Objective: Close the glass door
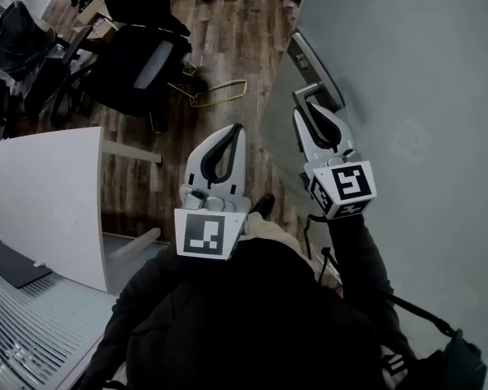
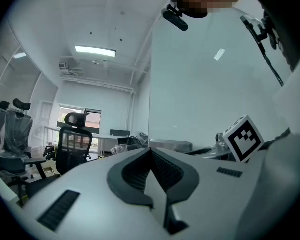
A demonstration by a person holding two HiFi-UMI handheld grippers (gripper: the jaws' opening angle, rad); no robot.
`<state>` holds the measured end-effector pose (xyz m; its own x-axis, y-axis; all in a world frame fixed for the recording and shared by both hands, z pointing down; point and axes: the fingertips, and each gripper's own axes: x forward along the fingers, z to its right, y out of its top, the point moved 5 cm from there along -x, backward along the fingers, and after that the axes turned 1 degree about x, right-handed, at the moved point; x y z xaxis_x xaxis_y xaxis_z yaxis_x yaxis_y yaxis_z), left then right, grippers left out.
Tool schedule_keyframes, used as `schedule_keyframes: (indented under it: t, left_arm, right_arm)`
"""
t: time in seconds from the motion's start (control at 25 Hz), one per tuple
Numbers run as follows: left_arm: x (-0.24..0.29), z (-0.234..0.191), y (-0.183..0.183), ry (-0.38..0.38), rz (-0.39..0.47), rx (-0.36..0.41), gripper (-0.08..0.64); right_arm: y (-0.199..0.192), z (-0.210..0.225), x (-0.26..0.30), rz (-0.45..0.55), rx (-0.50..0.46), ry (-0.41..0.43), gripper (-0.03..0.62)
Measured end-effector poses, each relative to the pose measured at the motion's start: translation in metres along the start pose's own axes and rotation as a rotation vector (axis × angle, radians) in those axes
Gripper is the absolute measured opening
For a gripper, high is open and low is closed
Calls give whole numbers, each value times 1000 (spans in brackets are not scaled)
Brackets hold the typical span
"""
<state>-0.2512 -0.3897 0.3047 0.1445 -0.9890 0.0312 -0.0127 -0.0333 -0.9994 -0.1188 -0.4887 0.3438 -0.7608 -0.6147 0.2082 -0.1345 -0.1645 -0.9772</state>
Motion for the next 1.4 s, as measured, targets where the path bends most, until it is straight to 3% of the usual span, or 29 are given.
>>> schedule_keyframes:
  t: [0.4,0.76,1.04,1.4]
  left_arm:
    - [-64,-17,10,25,43,-3,-3]
    - [-123,-35,4,75,1,20,-3]
    - [-164,-32,18,109,-11,26,-3]
    - [-206,-11,21,211,-32,29,-3]
  right_arm:
    - [-5,-59,-3,-15,-24,66,69]
    - [-6,-101,-9,4,-25,124,69]
    - [9,-149,-26,11,-37,173,69]
    - [9,-184,-38,-1,-47,235,69]
